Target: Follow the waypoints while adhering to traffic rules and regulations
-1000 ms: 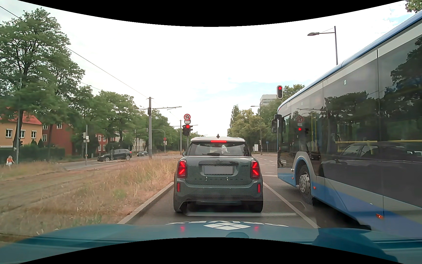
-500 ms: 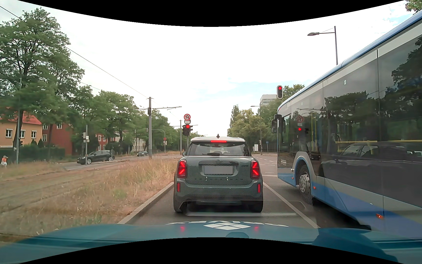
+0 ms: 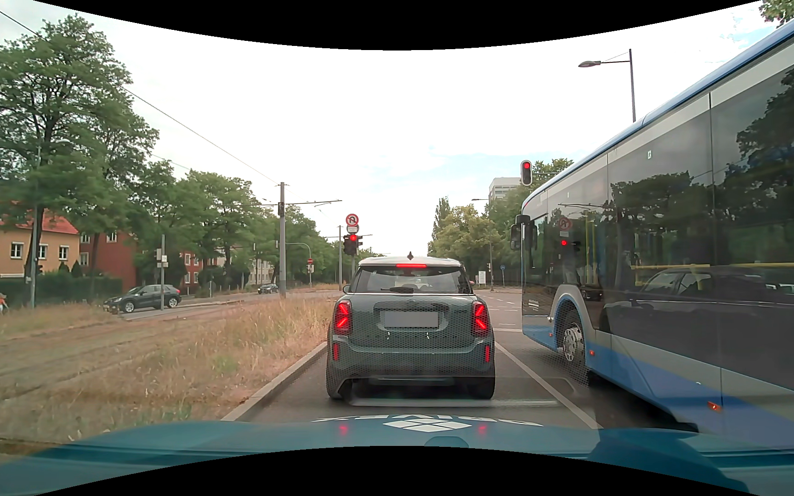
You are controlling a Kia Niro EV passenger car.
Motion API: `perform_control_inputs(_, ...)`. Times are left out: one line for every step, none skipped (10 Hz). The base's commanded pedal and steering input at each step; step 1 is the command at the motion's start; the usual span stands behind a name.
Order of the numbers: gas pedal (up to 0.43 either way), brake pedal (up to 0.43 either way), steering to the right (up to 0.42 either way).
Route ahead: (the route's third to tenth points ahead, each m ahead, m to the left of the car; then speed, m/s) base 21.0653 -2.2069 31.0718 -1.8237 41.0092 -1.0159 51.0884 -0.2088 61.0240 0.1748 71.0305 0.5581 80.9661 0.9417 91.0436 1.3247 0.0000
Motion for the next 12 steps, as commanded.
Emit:
perform_control_inputs(0.000,0.220,-0.003)
perform_control_inputs(0.000,0.220,-0.004)
perform_control_inputs(0.000,0.220,-0.004)
perform_control_inputs(0.000,0.220,-0.004)
perform_control_inputs(0.000,0.220,-0.004)
perform_control_inputs(0.000,0.220,-0.004)
perform_control_inputs(0.000,0.220,-0.004)
perform_control_inputs(0.000,0.220,-0.004)
perform_control_inputs(0.000,0.220,-0.004)
perform_control_inputs(0.000,0.220,-0.004)
perform_control_inputs(0.000,0.220,-0.004)
perform_control_inputs(0.000,0.220,-0.004)
